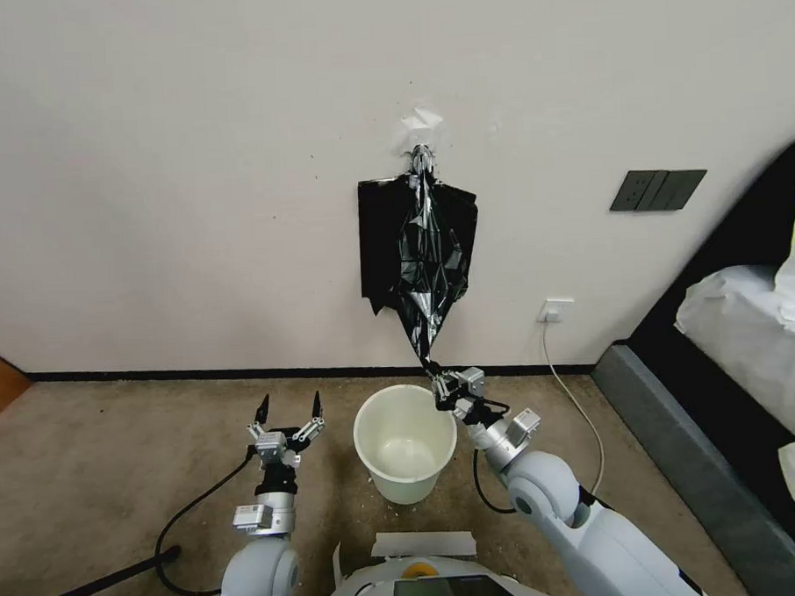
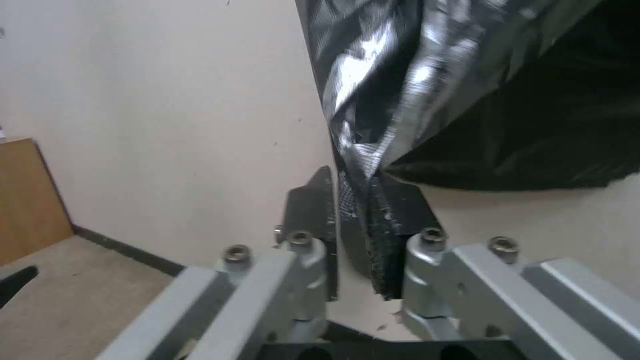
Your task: Place a trash bag onto the trash bin.
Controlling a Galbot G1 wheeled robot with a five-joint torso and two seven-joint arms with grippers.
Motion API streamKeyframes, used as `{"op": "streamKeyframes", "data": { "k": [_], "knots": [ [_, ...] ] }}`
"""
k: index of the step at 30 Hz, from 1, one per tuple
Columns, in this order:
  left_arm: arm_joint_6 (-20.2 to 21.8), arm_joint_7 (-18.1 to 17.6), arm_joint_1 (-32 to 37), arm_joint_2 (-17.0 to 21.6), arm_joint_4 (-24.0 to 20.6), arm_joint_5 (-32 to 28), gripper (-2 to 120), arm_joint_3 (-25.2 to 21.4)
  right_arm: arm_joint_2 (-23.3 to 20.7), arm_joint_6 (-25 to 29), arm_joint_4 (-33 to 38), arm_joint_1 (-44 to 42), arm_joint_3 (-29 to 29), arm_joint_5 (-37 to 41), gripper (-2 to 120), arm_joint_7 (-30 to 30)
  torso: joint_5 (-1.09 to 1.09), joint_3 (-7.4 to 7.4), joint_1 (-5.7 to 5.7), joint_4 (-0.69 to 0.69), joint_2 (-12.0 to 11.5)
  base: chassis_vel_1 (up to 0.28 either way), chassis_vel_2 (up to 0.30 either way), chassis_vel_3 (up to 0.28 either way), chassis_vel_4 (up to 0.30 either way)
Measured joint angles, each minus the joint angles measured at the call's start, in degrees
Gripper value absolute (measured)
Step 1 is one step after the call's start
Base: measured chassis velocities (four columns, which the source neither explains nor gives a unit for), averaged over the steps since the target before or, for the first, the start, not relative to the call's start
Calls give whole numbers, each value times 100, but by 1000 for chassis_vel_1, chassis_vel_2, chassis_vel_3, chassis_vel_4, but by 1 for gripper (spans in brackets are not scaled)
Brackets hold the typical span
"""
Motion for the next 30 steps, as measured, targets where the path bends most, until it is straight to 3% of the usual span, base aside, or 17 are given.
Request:
{"op": "streamKeyframes", "data": {
  "k": [7,9,14,19,20,30],
  "knots": [
    [20,-5,-25,-7,2,-1,100,-1,-93,-105,170,-281,242,-476,50,273,1,0,0,0,0,0,0,0,0],
    [22,-6,-25,-7,2,-2,100,-2,-95,-124,188,-336,289,-556,52,329,0,0,0,0,0,0,0,0,0],
    [24,-8,-15,-1,2,-4,100,-11,-133,-278,300,-635,691,-1189,74,538,1,0,1,0,0,0,0,0,0],
    [25,-13,-14,-4,2,-5,100,-10,-200,-466,500,-968,1041,-1262,89,536,0,0,0,0,0,0,0,0,0],
    [26,-13,-15,-8,2,-6,100,-3,-204,-467,509,-1108,1151,-1295,96,528,1,0,0,0,0,0,0,0,0],
    [27,-15,7,-8,-25,-6,100,14,-239,-750,894,-1435,1594,-1413,100,574,1,0,0,-2,0,0,0,0,0]
  ]
}}
